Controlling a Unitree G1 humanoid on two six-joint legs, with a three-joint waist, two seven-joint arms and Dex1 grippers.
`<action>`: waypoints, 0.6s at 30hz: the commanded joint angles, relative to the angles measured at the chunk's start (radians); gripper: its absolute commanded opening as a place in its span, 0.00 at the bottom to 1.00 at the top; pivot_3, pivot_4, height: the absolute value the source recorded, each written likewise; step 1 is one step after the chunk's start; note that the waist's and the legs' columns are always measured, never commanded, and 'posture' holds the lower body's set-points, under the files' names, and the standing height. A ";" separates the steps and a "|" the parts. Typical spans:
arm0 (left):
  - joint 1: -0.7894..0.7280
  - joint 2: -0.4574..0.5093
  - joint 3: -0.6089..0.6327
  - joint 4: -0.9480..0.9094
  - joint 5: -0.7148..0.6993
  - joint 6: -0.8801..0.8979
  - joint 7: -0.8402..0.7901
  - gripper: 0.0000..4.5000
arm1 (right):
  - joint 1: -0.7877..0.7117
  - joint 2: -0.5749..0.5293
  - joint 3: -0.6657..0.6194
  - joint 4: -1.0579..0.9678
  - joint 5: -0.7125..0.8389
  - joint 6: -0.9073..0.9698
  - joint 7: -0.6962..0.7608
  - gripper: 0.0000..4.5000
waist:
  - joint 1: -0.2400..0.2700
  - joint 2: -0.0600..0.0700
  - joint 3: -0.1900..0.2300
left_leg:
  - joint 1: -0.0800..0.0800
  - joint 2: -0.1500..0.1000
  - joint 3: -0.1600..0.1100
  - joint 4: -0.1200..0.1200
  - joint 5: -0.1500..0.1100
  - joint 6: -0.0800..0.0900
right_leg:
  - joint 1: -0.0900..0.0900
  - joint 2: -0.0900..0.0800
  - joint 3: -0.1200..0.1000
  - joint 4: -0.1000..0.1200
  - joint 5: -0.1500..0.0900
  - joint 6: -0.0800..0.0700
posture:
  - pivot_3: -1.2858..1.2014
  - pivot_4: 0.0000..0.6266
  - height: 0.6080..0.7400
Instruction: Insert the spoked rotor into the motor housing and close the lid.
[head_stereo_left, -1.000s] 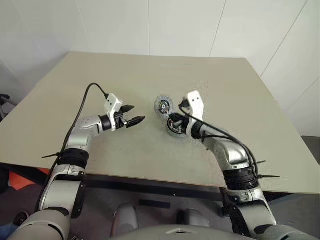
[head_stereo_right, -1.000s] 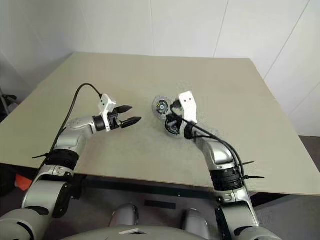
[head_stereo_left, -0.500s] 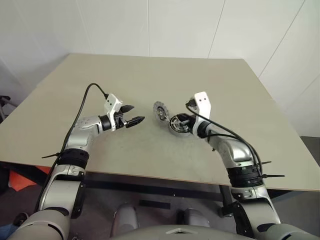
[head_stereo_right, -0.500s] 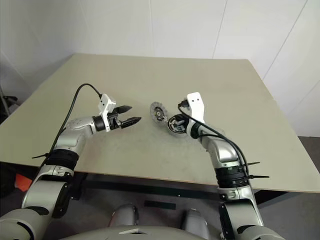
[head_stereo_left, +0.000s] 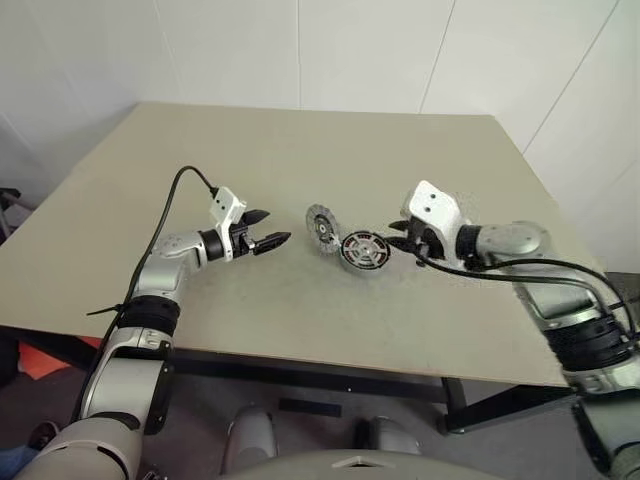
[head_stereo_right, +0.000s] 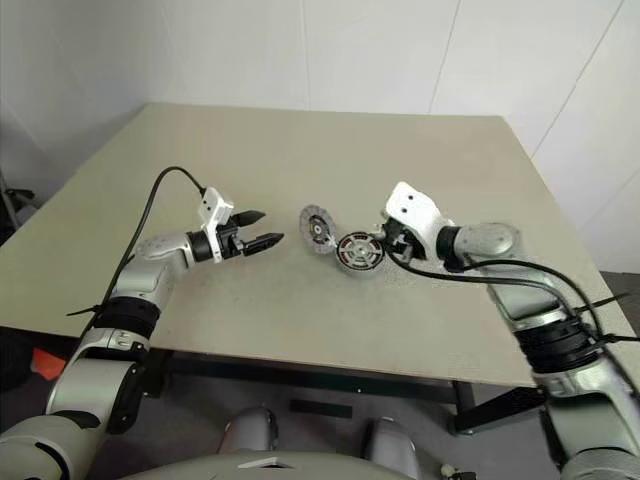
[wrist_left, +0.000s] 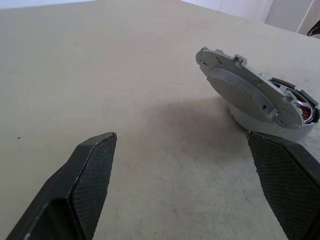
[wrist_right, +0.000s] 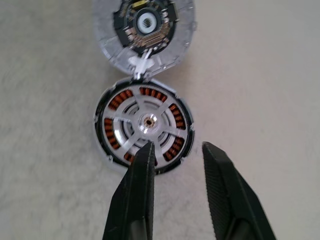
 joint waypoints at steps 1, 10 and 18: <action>-0.039 -0.008 0.005 -0.020 -0.006 -0.012 -0.007 0.98 | -0.092 -0.012 0.040 0.039 -0.064 -0.135 0.089 0.59 | -0.007 0.000 0.000 | 0.000 0.000 0.000 0.000 0.000 0.000 | 0.000 0.000 0.000 0.001 0.000 0.000 | 0.52 0.00 1.00; -0.019 -0.014 0.008 -0.046 -0.009 -0.006 0.002 0.98 | -0.173 0.030 0.187 0.201 -0.179 -0.359 0.295 0.67 | -0.009 0.000 0.000 | -0.002 0.001 0.000 0.009 -0.002 0.004 | 0.001 0.000 0.000 0.002 0.002 -0.004 | 0.52 0.00 1.00; 0.019 -0.011 0.013 -0.097 -0.017 0.010 0.018 0.98 | -0.252 0.097 0.217 0.406 -0.261 -0.497 0.320 0.67 | -0.011 0.000 0.000 | -0.003 0.001 0.000 0.010 -0.003 0.005 | 0.000 0.000 -0.001 0.002 0.003 -0.004 | 0.52 0.00 1.00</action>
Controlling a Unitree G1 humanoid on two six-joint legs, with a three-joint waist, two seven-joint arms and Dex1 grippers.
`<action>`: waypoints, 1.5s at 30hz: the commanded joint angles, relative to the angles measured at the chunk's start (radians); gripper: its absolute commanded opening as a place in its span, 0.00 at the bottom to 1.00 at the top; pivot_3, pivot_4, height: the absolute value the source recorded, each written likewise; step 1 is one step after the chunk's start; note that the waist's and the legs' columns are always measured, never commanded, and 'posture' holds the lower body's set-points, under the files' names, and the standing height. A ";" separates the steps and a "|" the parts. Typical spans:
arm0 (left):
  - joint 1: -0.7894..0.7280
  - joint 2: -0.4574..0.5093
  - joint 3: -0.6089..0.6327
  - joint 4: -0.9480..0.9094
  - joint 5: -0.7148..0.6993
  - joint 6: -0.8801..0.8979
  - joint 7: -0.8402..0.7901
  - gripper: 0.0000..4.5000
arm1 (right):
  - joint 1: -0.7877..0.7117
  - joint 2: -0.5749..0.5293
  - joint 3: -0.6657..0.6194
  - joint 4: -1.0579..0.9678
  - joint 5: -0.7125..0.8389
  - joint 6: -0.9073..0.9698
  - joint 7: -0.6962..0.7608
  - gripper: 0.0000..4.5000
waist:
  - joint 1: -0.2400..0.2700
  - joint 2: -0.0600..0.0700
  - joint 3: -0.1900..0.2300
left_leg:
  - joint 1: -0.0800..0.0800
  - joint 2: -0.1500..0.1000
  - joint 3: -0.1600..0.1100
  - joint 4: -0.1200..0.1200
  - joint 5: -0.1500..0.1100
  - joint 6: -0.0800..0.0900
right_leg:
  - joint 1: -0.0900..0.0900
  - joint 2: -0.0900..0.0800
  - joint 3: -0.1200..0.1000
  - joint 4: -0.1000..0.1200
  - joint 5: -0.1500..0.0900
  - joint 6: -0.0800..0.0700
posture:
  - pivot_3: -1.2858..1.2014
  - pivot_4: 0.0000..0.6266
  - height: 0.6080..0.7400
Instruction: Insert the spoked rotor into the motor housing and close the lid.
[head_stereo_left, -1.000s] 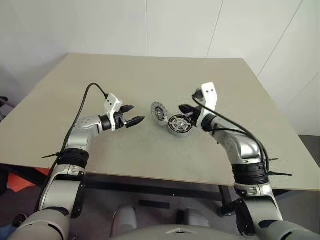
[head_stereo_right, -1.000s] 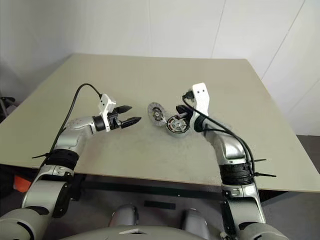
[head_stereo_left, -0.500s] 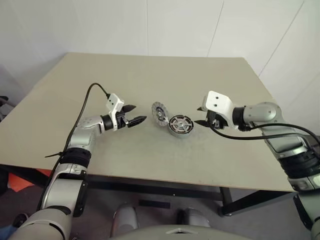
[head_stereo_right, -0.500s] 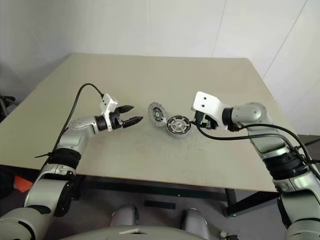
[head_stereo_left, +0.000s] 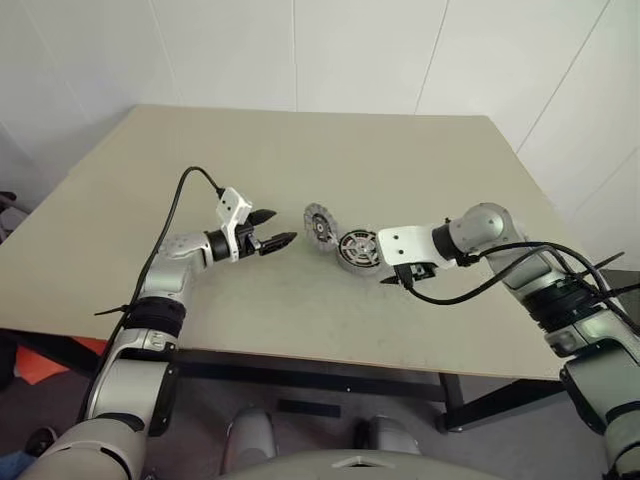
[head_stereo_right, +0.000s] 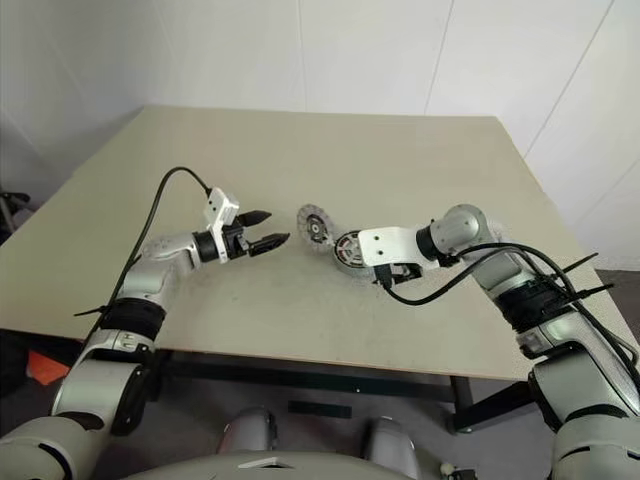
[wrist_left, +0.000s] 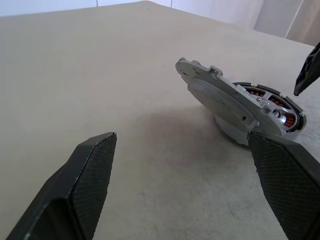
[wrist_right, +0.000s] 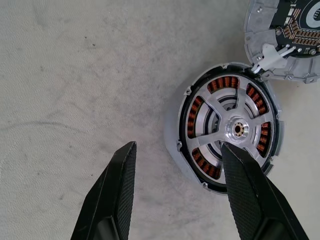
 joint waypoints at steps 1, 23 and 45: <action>0.005 0.009 0.018 -0.060 -0.014 0.007 0.011 0.98 | -0.055 0.016 -0.004 0.068 -0.025 -0.064 0.014 0.67 | -0.001 0.000 0.000 | 0.000 0.000 0.000 0.000 0.000 0.000 | 0.000 0.000 0.000 0.000 0.000 0.000 | 0.52 0.00 1.00; 0.038 0.004 0.025 -0.108 -0.023 0.029 0.044 0.98 | -0.107 0.103 0.038 0.308 -0.166 -0.271 0.014 0.24 | -0.004 0.000 0.000 | 0.002 0.001 0.000 0.002 0.000 0.001 | 0.002 0.000 0.000 0.002 0.001 -0.001 | 0.52 0.00 1.00; 0.074 -0.005 0.028 -0.132 -0.028 0.023 0.063 0.98 | -0.041 0.133 -0.085 0.144 -0.084 0.077 0.013 0.01 | -0.022 -0.002 -0.001 | 0.004 0.001 0.000 0.003 -0.001 0.001 | 0.004 0.001 0.000 0.000 0.001 -0.002 | 0.52 0.00 1.00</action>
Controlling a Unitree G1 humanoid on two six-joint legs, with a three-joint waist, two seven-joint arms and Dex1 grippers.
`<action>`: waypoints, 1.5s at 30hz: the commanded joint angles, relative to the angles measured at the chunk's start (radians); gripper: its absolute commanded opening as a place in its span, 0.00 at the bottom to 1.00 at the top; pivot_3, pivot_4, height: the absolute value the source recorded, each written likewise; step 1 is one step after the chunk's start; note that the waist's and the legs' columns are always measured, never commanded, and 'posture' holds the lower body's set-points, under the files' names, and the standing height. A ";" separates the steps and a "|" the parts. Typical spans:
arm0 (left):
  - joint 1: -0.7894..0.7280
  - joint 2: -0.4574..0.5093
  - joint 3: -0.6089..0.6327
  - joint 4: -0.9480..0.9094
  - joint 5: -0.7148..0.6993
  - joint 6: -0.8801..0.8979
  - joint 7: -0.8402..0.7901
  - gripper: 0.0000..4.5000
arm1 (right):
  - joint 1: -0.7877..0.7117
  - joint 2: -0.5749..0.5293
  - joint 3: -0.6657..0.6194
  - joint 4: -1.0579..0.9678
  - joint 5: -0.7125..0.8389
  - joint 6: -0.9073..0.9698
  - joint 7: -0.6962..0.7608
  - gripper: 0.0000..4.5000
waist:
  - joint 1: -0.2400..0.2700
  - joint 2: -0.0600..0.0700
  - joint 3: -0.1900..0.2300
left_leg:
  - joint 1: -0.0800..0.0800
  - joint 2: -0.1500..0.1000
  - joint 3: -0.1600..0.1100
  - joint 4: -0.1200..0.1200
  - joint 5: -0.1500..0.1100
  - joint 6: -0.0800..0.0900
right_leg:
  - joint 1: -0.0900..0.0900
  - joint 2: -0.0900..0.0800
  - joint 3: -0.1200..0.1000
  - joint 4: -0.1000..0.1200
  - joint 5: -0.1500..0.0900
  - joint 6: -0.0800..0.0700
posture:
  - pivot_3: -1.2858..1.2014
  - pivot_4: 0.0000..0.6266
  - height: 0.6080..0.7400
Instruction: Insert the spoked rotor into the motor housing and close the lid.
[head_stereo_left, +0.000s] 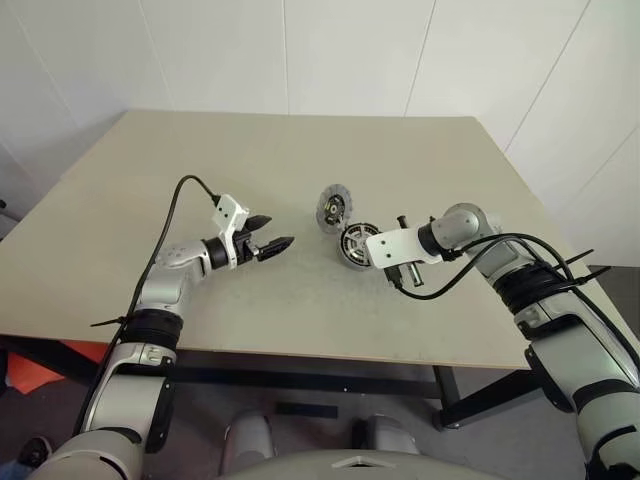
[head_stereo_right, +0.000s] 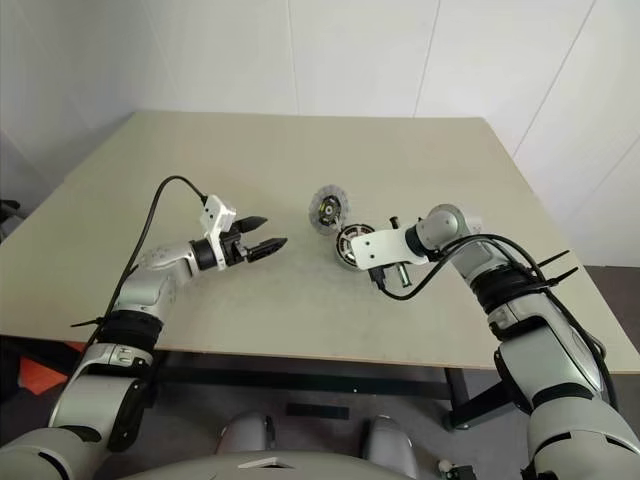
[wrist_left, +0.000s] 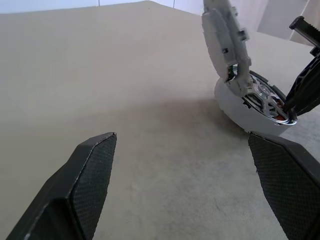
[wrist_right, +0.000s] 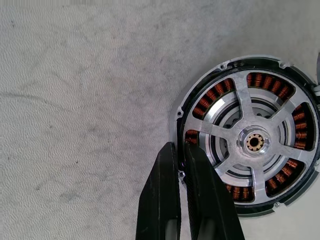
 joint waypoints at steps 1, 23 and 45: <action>0.004 -0.002 0.018 -0.057 -0.019 -0.013 0.008 0.98 | 0.008 0.019 -0.072 -0.113 0.078 0.280 0.027 0.01 | 0.000 0.000 0.000 | 0.000 0.000 0.000 0.000 0.000 0.000 | 0.000 0.000 0.000 0.000 0.000 0.000 | 0.52 0.00 1.00; 0.095 0.016 0.029 -0.150 -0.038 0.017 0.042 0.98 | -0.207 0.501 -0.628 -0.235 0.377 1.803 -0.606 0.01 | 0.029 0.003 0.002 | -0.003 0.000 0.000 -0.009 0.006 -0.010 | -0.008 0.000 0.000 0.000 0.000 0.000 | 0.52 0.00 1.00; 0.151 0.068 0.057 -0.241 -0.057 0.060 0.065 0.98 | -0.266 0.834 -0.988 -0.111 0.436 1.645 -1.231 0.56 | 0.021 0.023 0.015 | 0.034 -0.002 -0.003 -0.041 0.007 -0.014 | 0.034 -0.002 -0.027 -0.043 -0.006 0.010 | 0.52 0.00 1.00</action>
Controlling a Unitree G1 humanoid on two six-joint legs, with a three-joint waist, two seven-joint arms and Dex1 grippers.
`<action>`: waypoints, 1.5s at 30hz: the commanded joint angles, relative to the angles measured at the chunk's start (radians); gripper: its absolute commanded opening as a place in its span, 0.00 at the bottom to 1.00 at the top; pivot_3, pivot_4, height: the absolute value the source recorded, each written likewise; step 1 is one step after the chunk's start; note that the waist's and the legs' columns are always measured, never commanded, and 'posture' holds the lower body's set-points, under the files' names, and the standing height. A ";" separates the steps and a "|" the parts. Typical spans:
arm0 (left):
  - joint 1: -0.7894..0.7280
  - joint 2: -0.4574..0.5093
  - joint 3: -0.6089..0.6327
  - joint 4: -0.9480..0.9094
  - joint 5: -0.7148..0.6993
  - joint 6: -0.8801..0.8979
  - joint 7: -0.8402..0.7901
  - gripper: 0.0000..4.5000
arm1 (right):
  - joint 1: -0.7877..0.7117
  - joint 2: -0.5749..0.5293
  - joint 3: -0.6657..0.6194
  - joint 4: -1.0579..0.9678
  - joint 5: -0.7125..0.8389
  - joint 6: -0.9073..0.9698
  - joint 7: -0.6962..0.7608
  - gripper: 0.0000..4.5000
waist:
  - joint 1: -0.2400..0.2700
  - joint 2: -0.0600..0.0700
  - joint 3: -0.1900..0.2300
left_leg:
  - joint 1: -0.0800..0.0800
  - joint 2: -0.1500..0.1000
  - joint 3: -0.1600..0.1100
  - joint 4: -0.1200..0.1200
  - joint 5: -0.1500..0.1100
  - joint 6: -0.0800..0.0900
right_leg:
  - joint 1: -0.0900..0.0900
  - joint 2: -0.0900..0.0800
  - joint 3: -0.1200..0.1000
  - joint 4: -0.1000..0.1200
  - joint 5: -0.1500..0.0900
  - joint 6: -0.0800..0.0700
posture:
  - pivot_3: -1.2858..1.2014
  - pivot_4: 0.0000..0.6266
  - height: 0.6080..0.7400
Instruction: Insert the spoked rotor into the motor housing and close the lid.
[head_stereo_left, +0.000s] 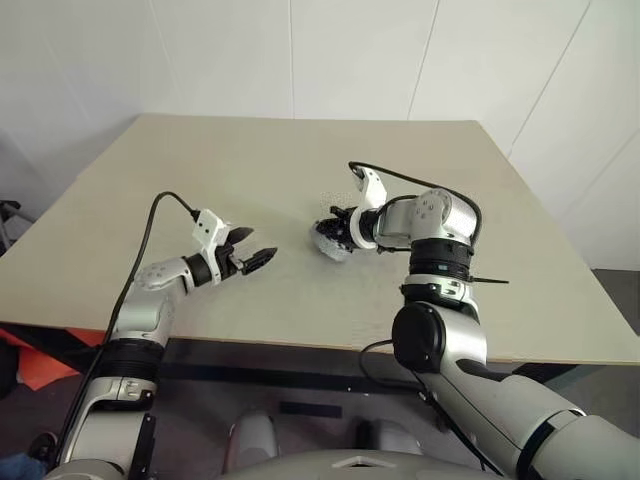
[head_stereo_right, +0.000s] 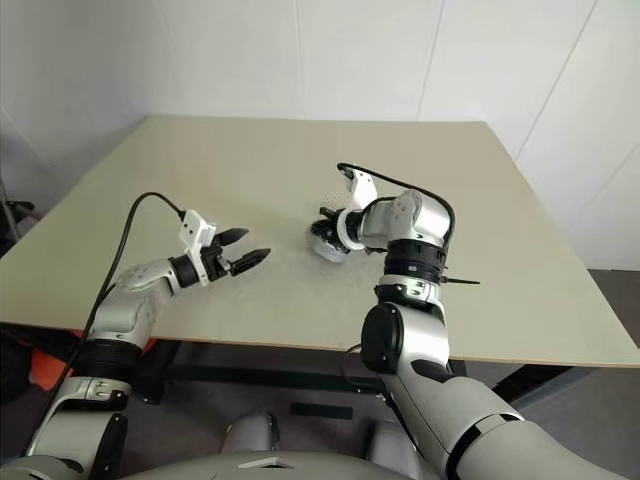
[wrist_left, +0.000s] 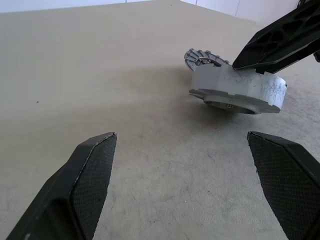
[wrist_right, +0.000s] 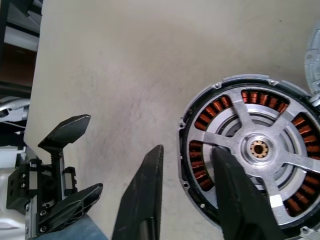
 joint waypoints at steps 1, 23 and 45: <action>-0.009 0.011 0.021 -0.040 -0.016 -0.003 0.004 0.98 | -0.019 0.063 0.026 0.013 0.008 -0.006 -0.065 0.63 | 0.003 0.002 0.003 | 0.001 0.000 0.001 -0.002 0.000 0.000 | -0.002 0.000 0.000 0.001 0.000 0.000 | 0.52 0.00 1.00; -0.072 -0.010 0.000 0.031 -0.005 -0.016 -0.018 0.98 | -0.012 -0.010 0.168 -0.135 0.143 0.058 -0.012 0.84 | 0.054 -0.013 -0.007 | -0.046 0.018 -0.001 0.003 0.027 -0.029 | -0.036 0.028 0.030 0.081 -0.061 -0.013 | 0.52 0.00 1.00; -0.134 -0.038 -0.017 0.112 0.009 -0.052 -0.040 0.98 | 0.227 -0.887 1.096 -0.263 -0.241 -1.403 1.065 0.84 | 0.056 -0.014 -0.007 | -0.043 0.018 0.000 0.029 0.016 -0.011 | -0.019 0.023 0.030 0.077 -0.056 -0.015 | 0.52 0.00 1.00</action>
